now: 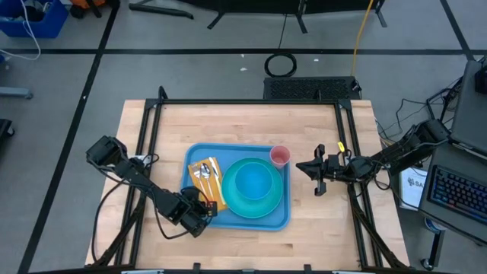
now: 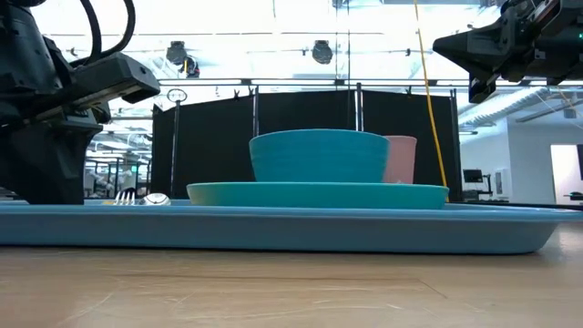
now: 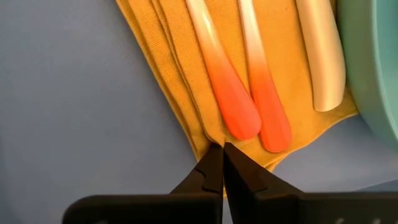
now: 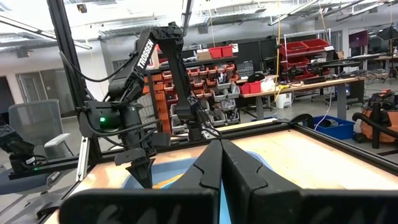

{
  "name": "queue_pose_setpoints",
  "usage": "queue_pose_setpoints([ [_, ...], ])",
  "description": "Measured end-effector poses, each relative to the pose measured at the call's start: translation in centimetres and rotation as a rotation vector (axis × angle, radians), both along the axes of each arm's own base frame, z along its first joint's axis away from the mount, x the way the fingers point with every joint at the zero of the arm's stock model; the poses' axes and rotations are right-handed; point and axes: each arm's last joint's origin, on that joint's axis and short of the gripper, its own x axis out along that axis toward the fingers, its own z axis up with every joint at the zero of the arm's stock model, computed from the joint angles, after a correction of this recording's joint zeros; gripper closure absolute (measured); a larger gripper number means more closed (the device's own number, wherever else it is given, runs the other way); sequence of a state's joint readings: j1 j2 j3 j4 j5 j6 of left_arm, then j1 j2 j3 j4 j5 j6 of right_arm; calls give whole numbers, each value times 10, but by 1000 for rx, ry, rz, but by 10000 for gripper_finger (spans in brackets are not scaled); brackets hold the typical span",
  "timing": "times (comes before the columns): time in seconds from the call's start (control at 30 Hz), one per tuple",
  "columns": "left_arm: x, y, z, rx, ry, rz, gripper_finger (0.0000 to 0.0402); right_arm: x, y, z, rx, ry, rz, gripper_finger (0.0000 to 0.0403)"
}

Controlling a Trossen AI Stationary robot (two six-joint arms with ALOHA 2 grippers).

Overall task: Set up tray
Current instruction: Adjust the yellow napkin on the blue serving tray

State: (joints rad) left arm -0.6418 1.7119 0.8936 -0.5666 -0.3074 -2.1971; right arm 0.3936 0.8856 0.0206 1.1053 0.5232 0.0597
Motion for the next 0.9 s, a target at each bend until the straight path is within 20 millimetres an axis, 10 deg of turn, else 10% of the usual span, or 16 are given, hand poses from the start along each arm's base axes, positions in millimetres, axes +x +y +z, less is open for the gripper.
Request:
queue_pose_setpoints([
  [0.9, -20, 6, 8, 12, 189, -50, 399, 0, 0, 0, -1, 3, 0, 403],
])
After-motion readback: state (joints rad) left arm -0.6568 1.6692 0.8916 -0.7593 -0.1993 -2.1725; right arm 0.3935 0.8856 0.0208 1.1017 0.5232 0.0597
